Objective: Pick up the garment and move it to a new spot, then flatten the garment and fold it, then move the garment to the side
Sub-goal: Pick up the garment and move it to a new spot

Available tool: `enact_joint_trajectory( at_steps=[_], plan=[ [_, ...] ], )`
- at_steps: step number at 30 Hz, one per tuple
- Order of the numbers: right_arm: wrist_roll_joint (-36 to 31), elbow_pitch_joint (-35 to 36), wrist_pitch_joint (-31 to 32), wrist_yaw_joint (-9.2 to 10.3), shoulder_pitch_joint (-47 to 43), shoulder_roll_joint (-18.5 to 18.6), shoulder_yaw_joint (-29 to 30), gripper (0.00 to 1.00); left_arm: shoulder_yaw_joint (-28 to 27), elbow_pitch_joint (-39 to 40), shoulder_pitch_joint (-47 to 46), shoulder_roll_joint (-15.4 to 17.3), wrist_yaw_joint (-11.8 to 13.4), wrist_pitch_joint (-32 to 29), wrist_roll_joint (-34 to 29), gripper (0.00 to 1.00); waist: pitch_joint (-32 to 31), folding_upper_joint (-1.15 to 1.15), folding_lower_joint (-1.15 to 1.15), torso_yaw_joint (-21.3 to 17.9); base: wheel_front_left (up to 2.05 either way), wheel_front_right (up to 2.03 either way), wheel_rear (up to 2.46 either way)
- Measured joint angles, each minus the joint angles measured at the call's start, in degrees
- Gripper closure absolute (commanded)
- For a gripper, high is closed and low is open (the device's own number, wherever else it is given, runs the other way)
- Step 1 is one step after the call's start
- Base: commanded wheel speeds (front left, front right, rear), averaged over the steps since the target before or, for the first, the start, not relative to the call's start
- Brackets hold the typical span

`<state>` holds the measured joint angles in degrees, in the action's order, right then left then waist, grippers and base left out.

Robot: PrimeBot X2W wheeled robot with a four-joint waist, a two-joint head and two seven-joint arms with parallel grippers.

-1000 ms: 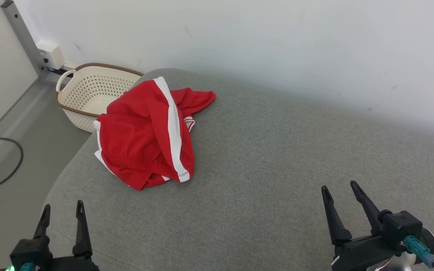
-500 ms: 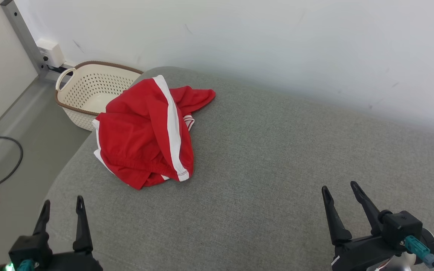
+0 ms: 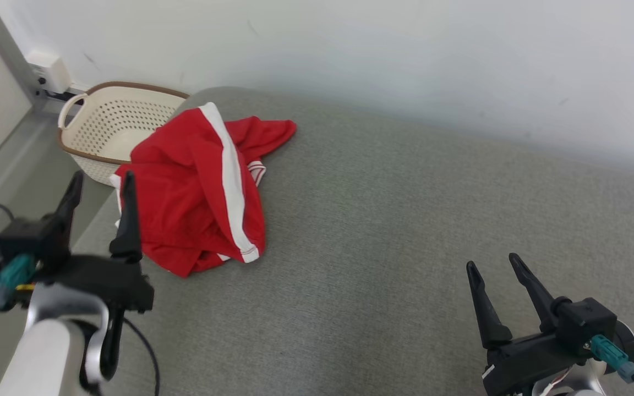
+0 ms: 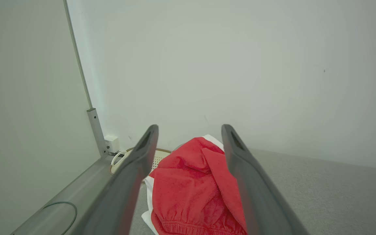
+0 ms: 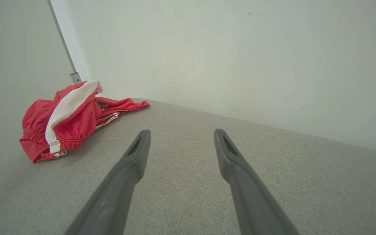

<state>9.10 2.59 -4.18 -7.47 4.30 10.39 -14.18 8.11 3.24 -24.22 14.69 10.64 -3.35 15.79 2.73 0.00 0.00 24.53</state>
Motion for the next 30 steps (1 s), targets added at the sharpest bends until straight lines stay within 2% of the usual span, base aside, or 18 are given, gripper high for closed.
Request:
enact_joint_trajectory(
  at_steps=[6,10,15,24,25,26,27,30],
  plan=[
    [0.46,0.08,0.11,0.00,1.40,1.03,-0.65,0.00,3.27,-9.93,-6.42,-1.68,-3.53,-7.34,3.37,0.00,2.13,0.00,0.00,-2.47,0.00,0.00,0.00],
    [0.65,0.11,0.12,-0.01,2.46,1.47,-0.99,0.00,3.94,-18.26,-9.00,-3.15,-4.94,-9.22,5.73,0.00,3.84,0.00,0.00,-4.32,0.00,0.00,0.00],
    [0.97,0.25,0.08,-0.01,3.63,2.19,-1.41,0.00,3.87,-28.51,-12.22,-4.70,-5.49,-9.20,7.00,0.00,6.39,0.00,0.00,-6.44,0.00,0.00,0.00],
    [1.51,0.13,-0.26,0.00,5.83,3.07,-2.32,0.00,2.15,-45.40,-19.81,-4.66,-5.19,-6.89,8.22,0.01,10.36,0.00,0.01,-10.13,0.00,0.00,0.00],
    [1.55,0.07,-0.36,0.00,5.86,3.13,-2.29,0.00,1.94,-46.51,-20.35,-4.63,-5.47,-6.15,8.64,0.31,10.68,0.01,0.01,-10.49,0.00,0.00,0.00],
    [1.56,-0.01,-0.37,0.00,5.87,3.21,-2.13,0.00,1.75,-47.40,-20.82,-4.64,-5.47,-4.97,8.66,0.88,10.97,0.01,0.01,-10.80,0.00,0.00,0.00],
    [1.56,-0.01,-0.37,0.00,5.87,3.21,-2.13,0.00,1.75,-47.40,-20.82,-4.64,-5.47,-4.97,8.66,1.00,10.97,0.01,0.01,-10.80,0.00,0.00,0.00],
    [1.57,-0.24,-0.44,-0.01,5.96,3.24,-1.52,0.00,1.43,-49.12,-21.89,-4.56,-5.55,-1.66,8.87,1.00,11.62,0.01,0.01,-11.41,0.00,0.00,0.00]
  ],
)
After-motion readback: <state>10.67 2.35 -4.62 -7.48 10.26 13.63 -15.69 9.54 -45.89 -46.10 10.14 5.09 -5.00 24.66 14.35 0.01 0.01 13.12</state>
